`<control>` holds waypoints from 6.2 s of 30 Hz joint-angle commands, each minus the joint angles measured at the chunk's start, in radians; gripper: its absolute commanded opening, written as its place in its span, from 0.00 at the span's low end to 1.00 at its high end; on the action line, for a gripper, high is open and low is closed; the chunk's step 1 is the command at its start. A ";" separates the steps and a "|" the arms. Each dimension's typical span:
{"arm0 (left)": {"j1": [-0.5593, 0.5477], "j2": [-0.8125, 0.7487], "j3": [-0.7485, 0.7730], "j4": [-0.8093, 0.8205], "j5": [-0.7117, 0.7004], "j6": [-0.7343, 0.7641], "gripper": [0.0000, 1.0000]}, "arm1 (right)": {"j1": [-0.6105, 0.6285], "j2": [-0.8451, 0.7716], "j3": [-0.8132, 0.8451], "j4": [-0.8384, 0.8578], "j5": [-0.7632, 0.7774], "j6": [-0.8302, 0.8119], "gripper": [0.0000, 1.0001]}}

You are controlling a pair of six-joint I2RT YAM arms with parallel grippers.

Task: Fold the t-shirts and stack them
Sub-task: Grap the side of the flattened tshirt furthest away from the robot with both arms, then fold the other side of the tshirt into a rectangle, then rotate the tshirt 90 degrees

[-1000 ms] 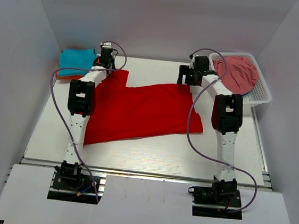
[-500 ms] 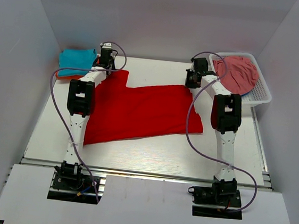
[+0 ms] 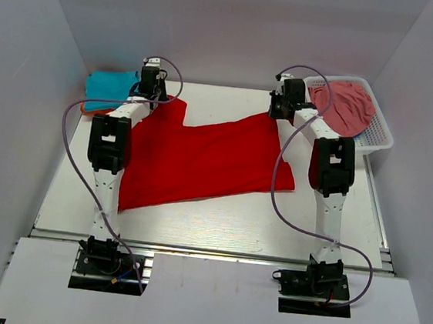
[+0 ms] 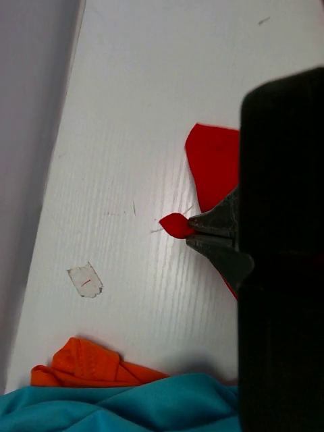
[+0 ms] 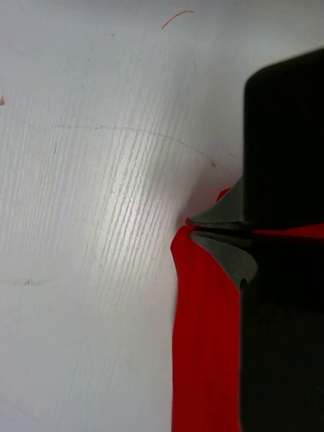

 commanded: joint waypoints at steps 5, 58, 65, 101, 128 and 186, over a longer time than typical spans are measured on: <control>-0.003 -0.329 -0.289 0.150 0.091 0.012 0.00 | -0.007 -0.172 -0.096 0.112 -0.034 -0.038 0.00; -0.023 -1.631 -1.655 -0.120 0.238 -0.283 0.00 | -0.017 -0.590 -0.766 0.166 0.109 0.047 0.00; -0.023 -1.597 -1.589 -0.238 0.185 -0.315 0.12 | -0.022 -0.639 -0.890 0.174 0.234 0.143 0.30; -0.032 -1.251 -1.311 -0.235 0.441 -0.194 0.94 | 0.082 -0.476 -0.795 0.054 -0.045 0.233 0.90; -0.110 -1.081 -1.290 -0.161 0.231 -0.140 0.38 | 0.081 -0.518 -0.849 0.121 -0.169 0.208 0.90; -0.170 -0.825 -0.993 -0.359 0.180 -0.232 1.00 | 0.079 -0.493 -0.656 0.051 -0.146 0.134 0.90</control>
